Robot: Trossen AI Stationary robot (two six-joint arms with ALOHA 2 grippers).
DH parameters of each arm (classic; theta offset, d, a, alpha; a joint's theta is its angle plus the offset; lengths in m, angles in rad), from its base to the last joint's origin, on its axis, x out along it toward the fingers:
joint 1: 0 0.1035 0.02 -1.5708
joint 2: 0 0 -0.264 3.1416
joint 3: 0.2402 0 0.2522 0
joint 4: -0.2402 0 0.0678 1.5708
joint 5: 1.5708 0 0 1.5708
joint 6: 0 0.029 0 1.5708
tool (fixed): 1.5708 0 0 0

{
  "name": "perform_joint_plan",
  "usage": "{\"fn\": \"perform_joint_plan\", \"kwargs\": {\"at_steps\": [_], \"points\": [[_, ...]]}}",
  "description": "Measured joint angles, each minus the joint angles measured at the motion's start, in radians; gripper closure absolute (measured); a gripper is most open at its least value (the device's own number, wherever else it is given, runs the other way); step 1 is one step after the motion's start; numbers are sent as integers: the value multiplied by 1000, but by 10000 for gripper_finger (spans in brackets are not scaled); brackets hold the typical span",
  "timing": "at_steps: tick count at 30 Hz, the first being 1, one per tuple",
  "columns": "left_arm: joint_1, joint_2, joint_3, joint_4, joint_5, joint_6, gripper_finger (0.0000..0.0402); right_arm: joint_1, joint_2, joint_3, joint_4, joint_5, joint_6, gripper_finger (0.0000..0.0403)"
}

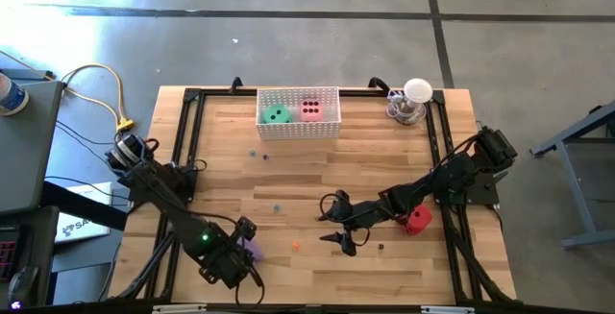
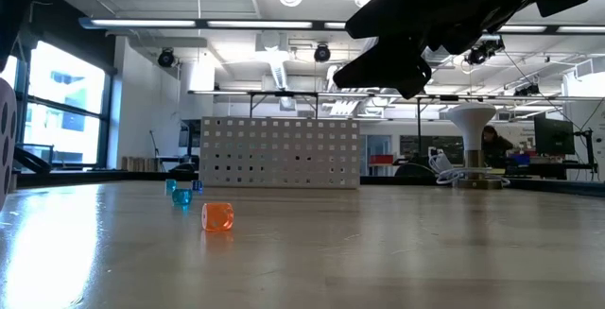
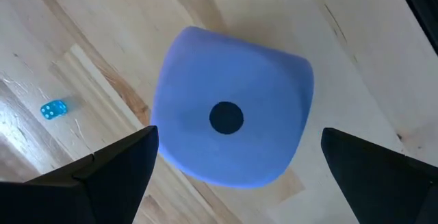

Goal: Pick & Place Dice
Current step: Put the large violet dice into the white basket

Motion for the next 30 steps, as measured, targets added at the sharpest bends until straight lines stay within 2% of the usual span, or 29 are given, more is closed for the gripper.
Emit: {"fn": "perform_joint_plan", "kwargs": {"at_steps": [5, 14, 30], "points": [[31, 0, 0, 2, 10, 26, 2, 0, 0, 0, 0, 0, 0, 135], [72, 0, 0, 26, 117, 51, 2, 0, 0, 0, 0, 0, -2, 135], [71, 66, 4, 29, 73, 56, 2, 0, 0, 0, -1, 0, -3, 135]]}}
